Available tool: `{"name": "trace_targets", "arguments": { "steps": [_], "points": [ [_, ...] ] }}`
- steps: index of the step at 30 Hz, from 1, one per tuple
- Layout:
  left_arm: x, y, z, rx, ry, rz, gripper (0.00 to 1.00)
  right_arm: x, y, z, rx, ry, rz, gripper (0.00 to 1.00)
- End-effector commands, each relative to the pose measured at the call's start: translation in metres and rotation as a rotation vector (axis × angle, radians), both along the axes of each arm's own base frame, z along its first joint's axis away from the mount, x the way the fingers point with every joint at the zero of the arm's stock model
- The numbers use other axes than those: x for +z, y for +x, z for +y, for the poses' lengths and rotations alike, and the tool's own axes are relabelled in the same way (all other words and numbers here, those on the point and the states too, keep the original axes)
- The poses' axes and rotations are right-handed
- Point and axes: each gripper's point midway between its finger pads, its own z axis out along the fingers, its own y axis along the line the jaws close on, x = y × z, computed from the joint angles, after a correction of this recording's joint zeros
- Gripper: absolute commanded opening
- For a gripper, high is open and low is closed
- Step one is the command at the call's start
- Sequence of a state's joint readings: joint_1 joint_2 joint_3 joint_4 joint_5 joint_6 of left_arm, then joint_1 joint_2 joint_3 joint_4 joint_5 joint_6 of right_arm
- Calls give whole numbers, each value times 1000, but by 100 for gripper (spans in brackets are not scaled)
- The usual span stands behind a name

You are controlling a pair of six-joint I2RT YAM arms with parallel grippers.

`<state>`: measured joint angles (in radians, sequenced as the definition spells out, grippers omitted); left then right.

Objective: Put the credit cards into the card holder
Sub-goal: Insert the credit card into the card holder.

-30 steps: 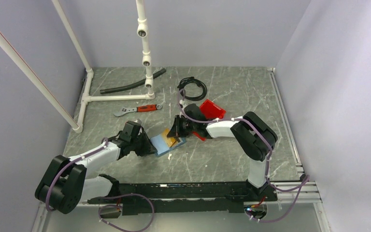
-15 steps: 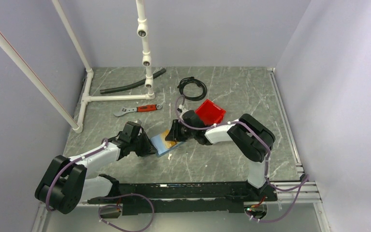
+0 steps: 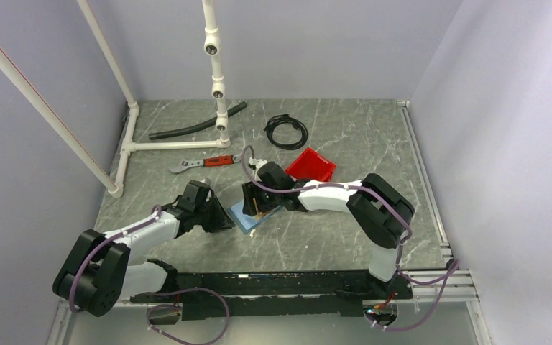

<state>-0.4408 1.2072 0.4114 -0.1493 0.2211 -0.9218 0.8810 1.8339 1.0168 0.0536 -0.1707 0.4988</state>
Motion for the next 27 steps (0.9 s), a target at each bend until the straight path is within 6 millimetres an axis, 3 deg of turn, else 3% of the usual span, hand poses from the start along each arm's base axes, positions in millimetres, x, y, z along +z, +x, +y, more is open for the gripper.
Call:
{"name": "trace_targets", "arguments": {
  "steps": [1,8,15,21,27],
  "points": [
    [-11,-7,4,-18,31,34,24,13,-4,-11,55,-95,-46,66],
    [0,-4,-1,-41,7,5,25,23,1,-19,78,-148,-89,76],
    [5,-2,-7,-67,-21,-2,26,38,4,-18,88,-127,-111,95],
    [15,0,-19,-104,-84,-20,32,42,6,-24,92,-136,-125,98],
    [13,-1,-22,-115,-95,-10,36,36,7,-33,97,-166,-144,93]
  ]
}}
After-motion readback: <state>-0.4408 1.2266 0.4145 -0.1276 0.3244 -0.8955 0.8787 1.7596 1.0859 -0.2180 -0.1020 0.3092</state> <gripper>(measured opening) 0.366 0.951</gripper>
